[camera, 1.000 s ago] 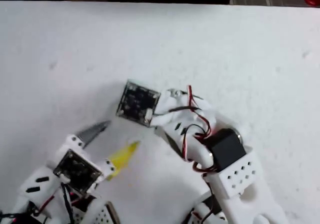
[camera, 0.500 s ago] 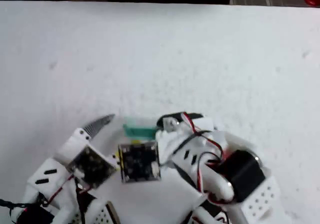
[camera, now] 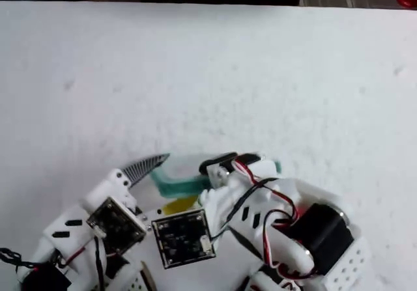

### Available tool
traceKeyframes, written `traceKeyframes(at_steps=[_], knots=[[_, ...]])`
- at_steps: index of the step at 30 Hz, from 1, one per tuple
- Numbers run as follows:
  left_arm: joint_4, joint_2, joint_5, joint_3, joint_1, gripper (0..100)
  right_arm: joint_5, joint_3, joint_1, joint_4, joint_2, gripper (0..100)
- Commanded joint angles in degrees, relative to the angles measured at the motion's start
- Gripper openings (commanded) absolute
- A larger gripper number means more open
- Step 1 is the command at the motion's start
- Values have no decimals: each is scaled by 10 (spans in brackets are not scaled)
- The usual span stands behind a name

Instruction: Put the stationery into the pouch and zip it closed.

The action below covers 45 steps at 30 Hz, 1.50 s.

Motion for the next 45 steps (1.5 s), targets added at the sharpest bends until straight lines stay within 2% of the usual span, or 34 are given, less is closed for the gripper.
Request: traceKeyframes(at_steps=[1,6,7,11,15,21,26,34,39,42,45], knots=[[-23,6,5,13,66,232,2,-26,-3,-20,-8,15],[-80,6,4,64,85,26,-33,-26,-2,-44,-7,15],[-88,6,1,69,82,15,-33,-26,-1,-44,-7,15],[-98,6,10,70,47,21,-32,-13,26,-46,-7,15],[-124,6,39,75,22,22,-34,40,67,-97,-7,19],[-202,10,100,77,-5,21,-54,74,73,-117,-7,200],[-248,10,147,135,-21,21,-82,83,95,-145,-7,230],[-258,7,171,187,-65,21,-100,86,199,-199,7,230],[-254,6,171,196,-88,21,-108,76,292,-229,3,226],[-247,6,171,196,-86,21,-235,45,278,-188,-9,226],[-247,6,171,196,-86,21,-360,40,197,-161,-26,226]])
